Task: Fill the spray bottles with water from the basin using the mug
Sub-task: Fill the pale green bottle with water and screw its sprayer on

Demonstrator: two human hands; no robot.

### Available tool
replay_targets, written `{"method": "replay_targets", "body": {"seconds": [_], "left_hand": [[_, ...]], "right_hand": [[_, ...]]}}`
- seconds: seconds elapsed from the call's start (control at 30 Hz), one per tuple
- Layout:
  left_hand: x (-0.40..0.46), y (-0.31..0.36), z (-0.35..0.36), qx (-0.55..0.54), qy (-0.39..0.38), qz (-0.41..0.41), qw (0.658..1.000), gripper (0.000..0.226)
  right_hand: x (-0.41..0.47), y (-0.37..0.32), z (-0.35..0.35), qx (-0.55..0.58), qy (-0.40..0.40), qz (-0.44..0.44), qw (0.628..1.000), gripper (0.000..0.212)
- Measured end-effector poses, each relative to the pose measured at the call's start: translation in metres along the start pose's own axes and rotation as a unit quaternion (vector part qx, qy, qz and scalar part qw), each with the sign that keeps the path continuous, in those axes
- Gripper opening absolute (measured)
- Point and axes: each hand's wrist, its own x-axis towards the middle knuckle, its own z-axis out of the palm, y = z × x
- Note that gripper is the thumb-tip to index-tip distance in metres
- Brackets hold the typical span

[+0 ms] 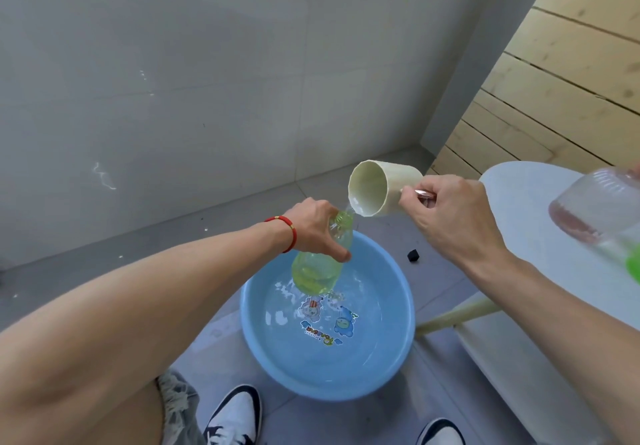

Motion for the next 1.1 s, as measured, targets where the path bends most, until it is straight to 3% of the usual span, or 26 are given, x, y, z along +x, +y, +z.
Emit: {"method": "replay_targets", "body": {"seconds": [0.27, 1.1], "left_hand": [[-0.001, -0.001, -0.001, 0.003, -0.002, 0.002, 1.000, 0.045], [-0.002, 0.003, 0.000, 0.025, -0.015, 0.000, 1.000, 0.047]], "right_hand": [[0.000, 0.001, 0.006, -0.006, 0.023, -0.046, 0.999, 0.043], [0.000, 0.009, 0.013, -0.093, 0.080, -0.164, 0.979, 0.037]]}}
